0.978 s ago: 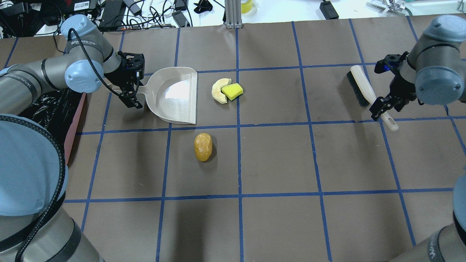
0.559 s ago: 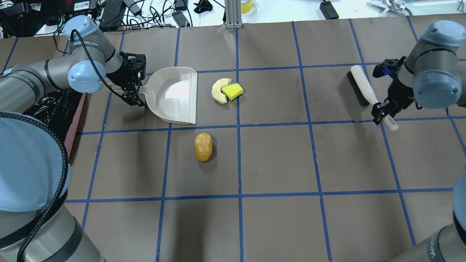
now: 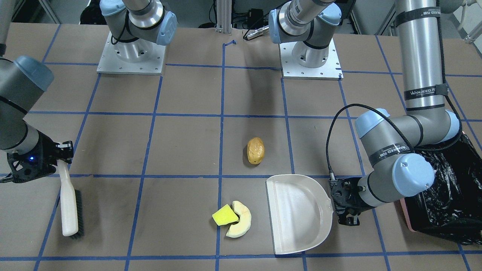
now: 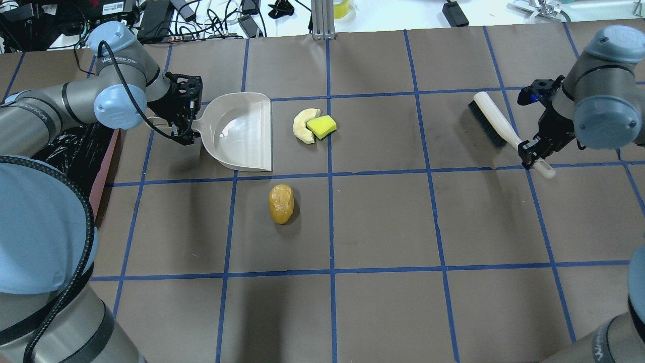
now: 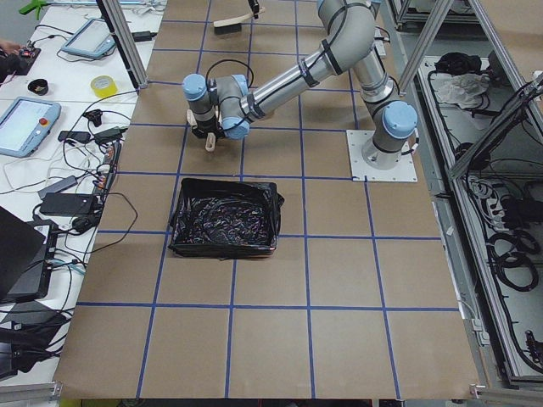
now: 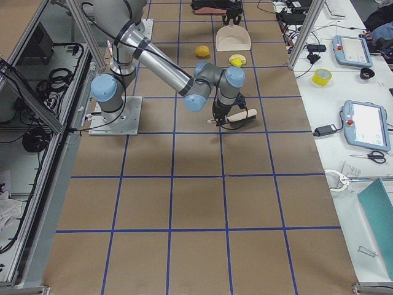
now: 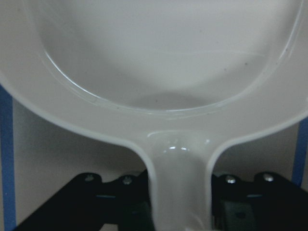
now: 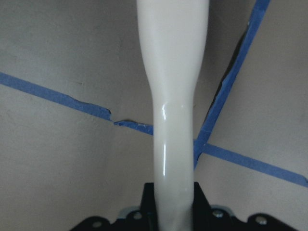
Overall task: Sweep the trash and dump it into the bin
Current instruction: 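Grasp the dustpan handle with the left gripper while the right gripper grasps the brush handle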
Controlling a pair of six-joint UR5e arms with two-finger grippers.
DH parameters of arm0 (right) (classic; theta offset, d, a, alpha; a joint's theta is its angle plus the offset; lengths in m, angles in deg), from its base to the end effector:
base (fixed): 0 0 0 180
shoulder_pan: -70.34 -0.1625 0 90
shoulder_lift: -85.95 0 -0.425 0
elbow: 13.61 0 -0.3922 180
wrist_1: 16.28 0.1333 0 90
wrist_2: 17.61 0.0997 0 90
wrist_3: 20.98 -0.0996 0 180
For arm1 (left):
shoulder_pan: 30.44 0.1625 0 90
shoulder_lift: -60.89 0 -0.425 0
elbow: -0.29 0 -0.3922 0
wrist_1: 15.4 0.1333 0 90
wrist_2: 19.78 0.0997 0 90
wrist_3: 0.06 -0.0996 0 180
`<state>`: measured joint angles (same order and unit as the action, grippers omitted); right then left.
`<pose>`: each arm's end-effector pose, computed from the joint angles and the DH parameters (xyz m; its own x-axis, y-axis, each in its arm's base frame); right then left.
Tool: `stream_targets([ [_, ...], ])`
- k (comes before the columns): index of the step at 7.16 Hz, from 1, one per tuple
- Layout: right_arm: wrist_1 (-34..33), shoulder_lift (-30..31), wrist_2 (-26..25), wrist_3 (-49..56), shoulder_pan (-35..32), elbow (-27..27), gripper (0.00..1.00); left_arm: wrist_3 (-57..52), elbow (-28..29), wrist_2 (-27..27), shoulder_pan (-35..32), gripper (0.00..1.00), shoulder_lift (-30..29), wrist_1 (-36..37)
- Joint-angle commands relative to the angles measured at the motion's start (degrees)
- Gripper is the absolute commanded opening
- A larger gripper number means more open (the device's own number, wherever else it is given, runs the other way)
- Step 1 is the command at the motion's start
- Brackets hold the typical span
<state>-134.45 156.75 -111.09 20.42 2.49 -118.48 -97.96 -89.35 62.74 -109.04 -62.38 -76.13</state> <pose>-0.0909 -0.5607 0.2350 -0.9433 -0.3313 -0.0227 -0.3316 0.9361 0.1170 -0.0138 -0.6716 0.1999 -0.0620 0.9971 0.0450 0.9882 0.0677 -0.1374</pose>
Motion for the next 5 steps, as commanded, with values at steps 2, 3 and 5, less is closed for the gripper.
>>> stream_targets([
  [2, 4.15, 2.67, 1.01, -13.05, -1.40, 3.96, 0.00, -1.94, -0.36, 0.18, -0.06, 0.00, 0.40, 0.00],
  [3, 4.79, 2.85, 2.33, -17.89, -3.85, 3.88, 0.00, -2.11, -0.36, 0.10, -0.06, 0.00, 0.22, 0.00],
  [5, 4.36, 2.86, 2.69, -30.80, -13.92, 3.61, 0.00, -1.94, -0.36, 0.10, -0.06, 0.00, 0.22, 0.00],
])
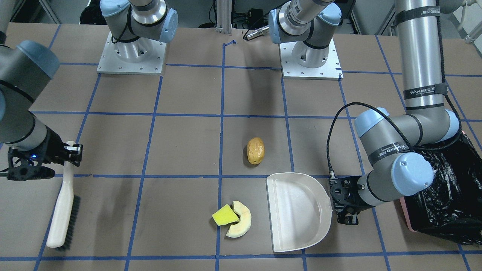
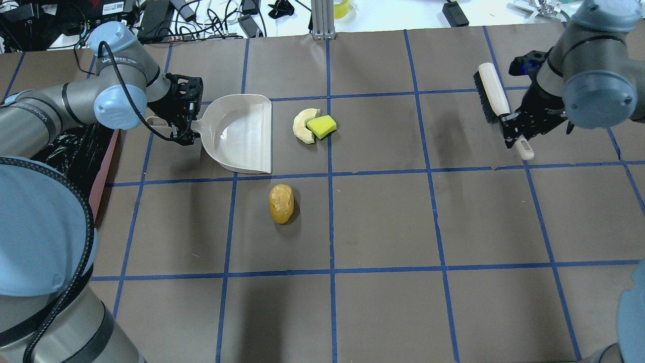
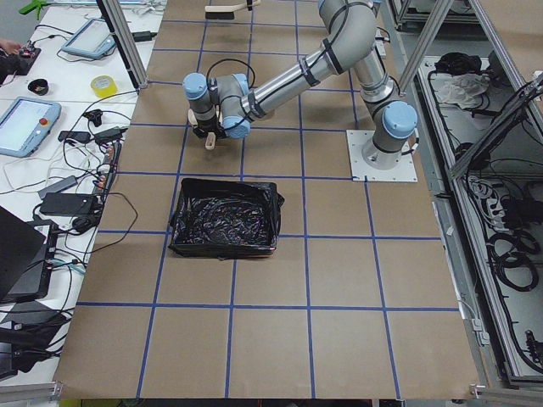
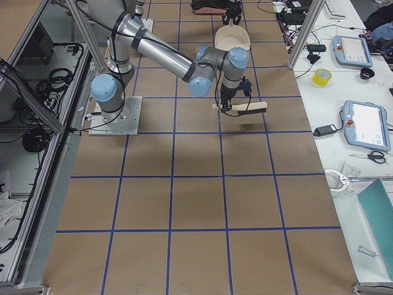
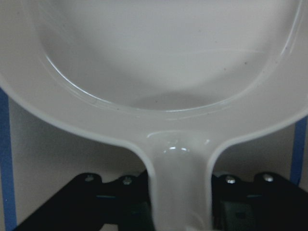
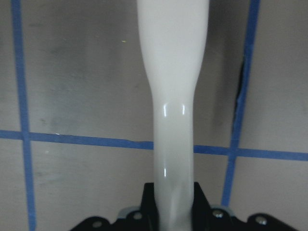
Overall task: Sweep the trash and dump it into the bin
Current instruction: 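Lift the brush with the right gripper and carry it toward the banana peel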
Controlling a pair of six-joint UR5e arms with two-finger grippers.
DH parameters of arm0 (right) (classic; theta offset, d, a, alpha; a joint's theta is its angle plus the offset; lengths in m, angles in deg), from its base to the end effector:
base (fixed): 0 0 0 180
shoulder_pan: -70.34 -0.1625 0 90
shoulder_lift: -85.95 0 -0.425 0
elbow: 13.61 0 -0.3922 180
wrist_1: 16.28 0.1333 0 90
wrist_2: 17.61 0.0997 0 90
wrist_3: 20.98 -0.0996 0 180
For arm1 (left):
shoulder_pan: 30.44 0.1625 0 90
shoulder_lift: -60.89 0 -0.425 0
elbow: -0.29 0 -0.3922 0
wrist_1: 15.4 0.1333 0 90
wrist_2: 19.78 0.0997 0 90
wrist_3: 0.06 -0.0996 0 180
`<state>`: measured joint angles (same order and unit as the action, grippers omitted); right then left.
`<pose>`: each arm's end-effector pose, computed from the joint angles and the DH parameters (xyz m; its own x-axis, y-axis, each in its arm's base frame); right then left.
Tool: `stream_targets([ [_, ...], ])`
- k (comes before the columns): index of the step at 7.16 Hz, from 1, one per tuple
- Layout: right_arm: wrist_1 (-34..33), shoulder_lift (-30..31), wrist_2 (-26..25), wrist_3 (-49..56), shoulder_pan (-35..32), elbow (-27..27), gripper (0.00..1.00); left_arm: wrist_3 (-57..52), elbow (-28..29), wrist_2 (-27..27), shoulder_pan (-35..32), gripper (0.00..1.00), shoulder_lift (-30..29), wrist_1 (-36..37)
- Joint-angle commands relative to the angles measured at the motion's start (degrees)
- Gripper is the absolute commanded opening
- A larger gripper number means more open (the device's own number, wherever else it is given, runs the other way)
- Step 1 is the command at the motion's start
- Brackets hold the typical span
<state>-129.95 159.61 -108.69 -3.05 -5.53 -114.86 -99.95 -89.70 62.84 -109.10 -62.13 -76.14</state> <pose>-0.0092 -0.5750 0.2825 -0.9978 -0.0668 -0.0032 -0.0669 0.9952 0.0708 -0.0147 -0.6695 0.2001 -0.0266 0.9987 0.0424 0.9900 0.0322 -0.1375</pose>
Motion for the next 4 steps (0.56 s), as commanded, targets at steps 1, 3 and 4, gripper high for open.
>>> stream_targets([
  [1, -0.14, 0.08, 0.28, -12.52, -10.66, -0.01, 0.00, -0.04, -0.01, -0.01, 0.00, 0.00, -0.38, -0.09],
  [3, -0.49, -0.71, 0.37, -19.94, -19.01, 0.34, 0.00, 0.04, -0.01, 0.08, -0.08, 0.00, -0.29, 0.00],
  [4, -0.15, -0.71, 0.80, -22.57, -21.84, 0.34, 0.00, 0.13, -0.01, 0.08, -0.08, 0.00, -0.29, 0.00],
])
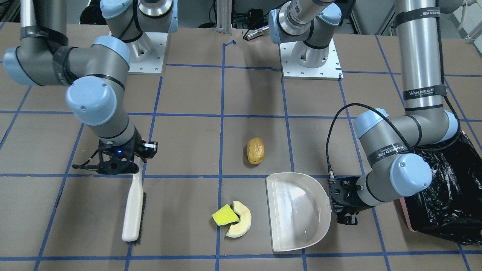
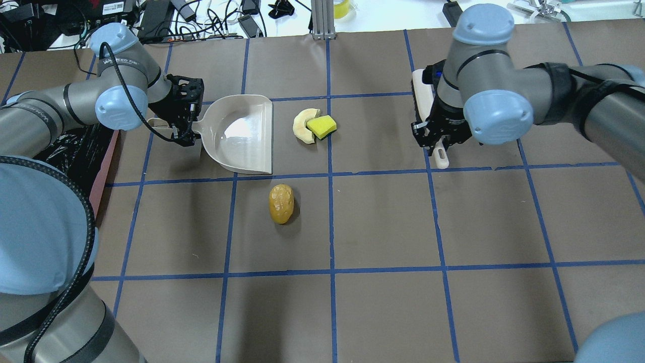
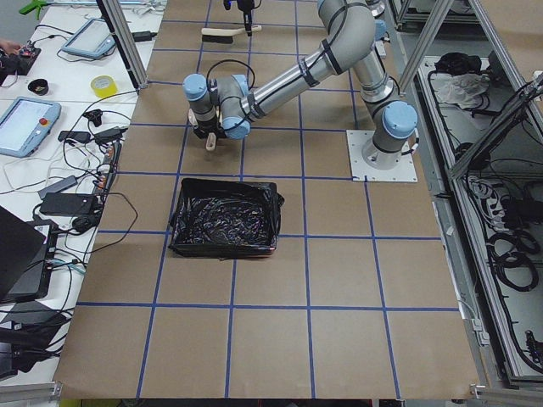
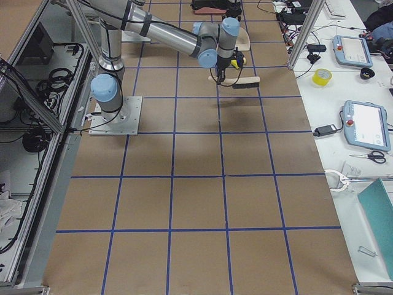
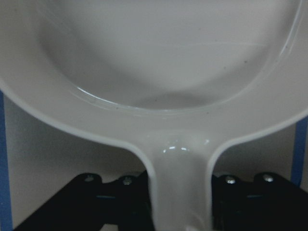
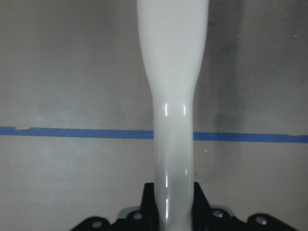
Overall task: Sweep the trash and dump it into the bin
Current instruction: 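Lift the brush with the right gripper and carry it toward the banana peel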
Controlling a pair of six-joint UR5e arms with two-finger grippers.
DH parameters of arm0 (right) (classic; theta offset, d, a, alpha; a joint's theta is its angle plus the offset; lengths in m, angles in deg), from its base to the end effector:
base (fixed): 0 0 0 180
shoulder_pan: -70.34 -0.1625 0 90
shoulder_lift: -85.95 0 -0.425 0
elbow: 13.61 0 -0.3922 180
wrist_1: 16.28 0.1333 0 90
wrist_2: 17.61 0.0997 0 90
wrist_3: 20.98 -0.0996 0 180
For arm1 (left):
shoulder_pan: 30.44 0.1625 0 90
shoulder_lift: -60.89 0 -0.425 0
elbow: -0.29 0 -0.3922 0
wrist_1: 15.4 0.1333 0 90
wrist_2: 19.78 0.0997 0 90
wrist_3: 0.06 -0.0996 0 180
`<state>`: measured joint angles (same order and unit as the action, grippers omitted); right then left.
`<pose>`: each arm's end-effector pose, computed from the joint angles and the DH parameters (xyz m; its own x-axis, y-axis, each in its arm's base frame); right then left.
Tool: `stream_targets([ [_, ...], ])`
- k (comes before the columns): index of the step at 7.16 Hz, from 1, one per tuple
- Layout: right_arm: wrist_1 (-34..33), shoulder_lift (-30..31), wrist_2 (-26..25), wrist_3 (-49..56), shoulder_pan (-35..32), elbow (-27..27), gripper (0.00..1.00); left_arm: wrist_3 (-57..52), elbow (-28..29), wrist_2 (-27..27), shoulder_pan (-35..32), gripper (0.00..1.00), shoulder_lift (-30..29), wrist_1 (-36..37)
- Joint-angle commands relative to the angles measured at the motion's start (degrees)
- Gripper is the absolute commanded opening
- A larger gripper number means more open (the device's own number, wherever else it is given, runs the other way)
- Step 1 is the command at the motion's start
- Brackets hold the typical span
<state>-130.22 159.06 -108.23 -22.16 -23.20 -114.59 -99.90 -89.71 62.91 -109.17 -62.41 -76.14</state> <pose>0.1667 -0.5536 0.2796 -0.9990 -0.0420 0.0122 -0.0410 0.9968 0.0683 -0.0154 -0.6696 0.1968 -0.0261 0.9985 0.0477 0.9900 0.0325 -0.1371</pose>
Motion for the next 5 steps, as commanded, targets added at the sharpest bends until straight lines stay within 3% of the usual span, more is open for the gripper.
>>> stream_targets([
  [1, -0.13, -0.51, 2.62, -4.27, -5.75, 0.34, 0.00, 0.35, 0.00, 0.01, -0.01, 0.00, -0.01, -0.08],
  [5, 3.88, -8.40, 1.68, -6.39, -9.55, 10.42, 0.00, 0.35, 0.09, 0.01, -0.10, 0.00, -0.01, -0.08],
])
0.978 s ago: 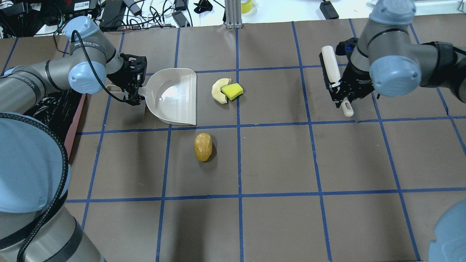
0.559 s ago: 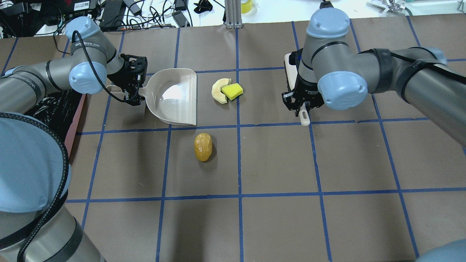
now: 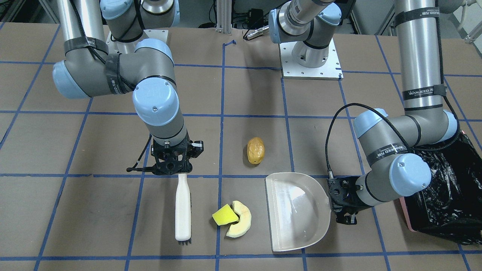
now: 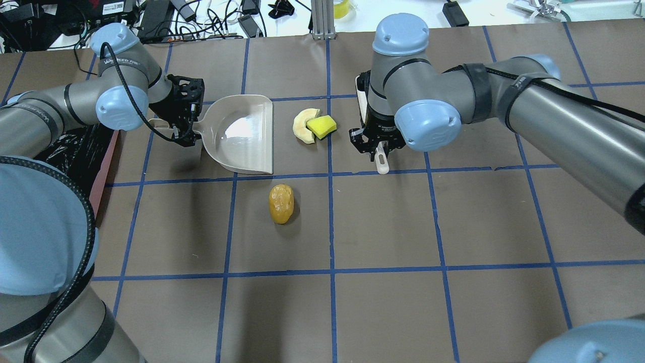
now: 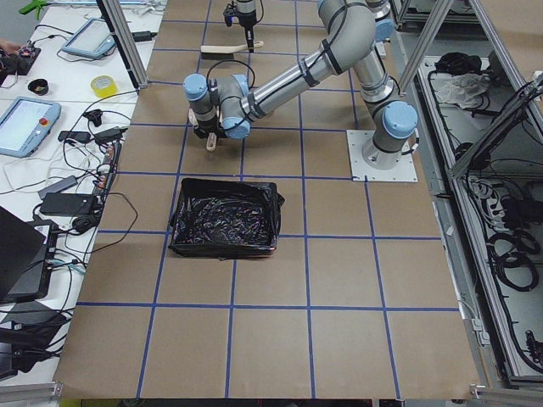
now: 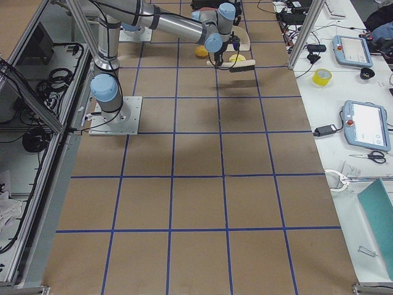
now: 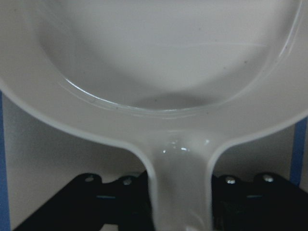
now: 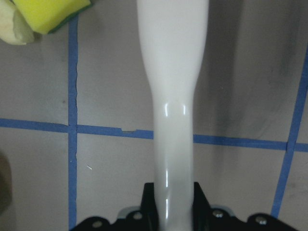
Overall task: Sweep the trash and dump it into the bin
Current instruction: 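Lift the brush with the right gripper and carry it toward the banana peel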
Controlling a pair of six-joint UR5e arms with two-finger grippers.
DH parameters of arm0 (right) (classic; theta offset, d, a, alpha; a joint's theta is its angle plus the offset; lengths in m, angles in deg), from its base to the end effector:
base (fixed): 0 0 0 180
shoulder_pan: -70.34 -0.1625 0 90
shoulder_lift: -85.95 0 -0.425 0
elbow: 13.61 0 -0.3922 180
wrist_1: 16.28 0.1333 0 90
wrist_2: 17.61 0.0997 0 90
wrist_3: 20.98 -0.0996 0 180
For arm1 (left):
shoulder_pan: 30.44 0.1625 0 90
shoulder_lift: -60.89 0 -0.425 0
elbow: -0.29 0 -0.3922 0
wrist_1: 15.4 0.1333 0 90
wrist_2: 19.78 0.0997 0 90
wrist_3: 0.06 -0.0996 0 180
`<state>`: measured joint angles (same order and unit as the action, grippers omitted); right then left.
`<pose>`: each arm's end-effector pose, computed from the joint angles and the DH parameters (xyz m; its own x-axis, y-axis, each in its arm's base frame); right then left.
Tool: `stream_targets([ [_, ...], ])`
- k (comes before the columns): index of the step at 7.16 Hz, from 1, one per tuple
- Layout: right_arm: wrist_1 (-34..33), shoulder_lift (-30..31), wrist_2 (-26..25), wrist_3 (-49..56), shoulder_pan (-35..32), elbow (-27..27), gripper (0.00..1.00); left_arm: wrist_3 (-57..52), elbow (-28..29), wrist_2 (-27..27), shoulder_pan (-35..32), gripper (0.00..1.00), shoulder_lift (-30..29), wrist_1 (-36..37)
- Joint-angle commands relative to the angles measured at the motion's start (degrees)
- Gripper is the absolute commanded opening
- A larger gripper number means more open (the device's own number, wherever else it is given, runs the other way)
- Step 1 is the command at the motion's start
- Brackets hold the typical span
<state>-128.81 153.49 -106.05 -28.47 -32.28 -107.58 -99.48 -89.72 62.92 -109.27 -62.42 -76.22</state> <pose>0.2652 -0.5619 0.2746 -0.9960 -0.0878 -0.0181 -0.0889 0.9935 0.0710 -0.0166 -0.6693 0.1965 -0.0316 0.9982 0.0505 0.9899 0.0383 -0.1368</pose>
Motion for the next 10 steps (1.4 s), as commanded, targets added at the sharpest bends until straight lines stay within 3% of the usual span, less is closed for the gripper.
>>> stream_targets([
  [1, 4.85, -4.15, -0.68, 0.11, -1.08, 5.61, 0.00, 0.02, 0.09, 0.00, -0.01, 0.00, 0.00, 0.00],
  [5, 5.75, -9.26, -0.59, -0.60, -5.74, 10.64, 0.00, 0.02, 0.09, 0.00, -0.01, 0.00, 0.00, 0.00],
  [9, 6.18, -9.62, -1.56, -0.07, -5.57, 11.95, 0.00, 0.20, 0.09, 0.00, -0.01, 0.00, 0.00, 0.00],
  [10, 8.97, -8.92, -1.38, -0.33, -5.57, 13.61, 0.00, 0.20, 0.09, 0.00, -0.01, 0.00, 0.00, 0.00],
])
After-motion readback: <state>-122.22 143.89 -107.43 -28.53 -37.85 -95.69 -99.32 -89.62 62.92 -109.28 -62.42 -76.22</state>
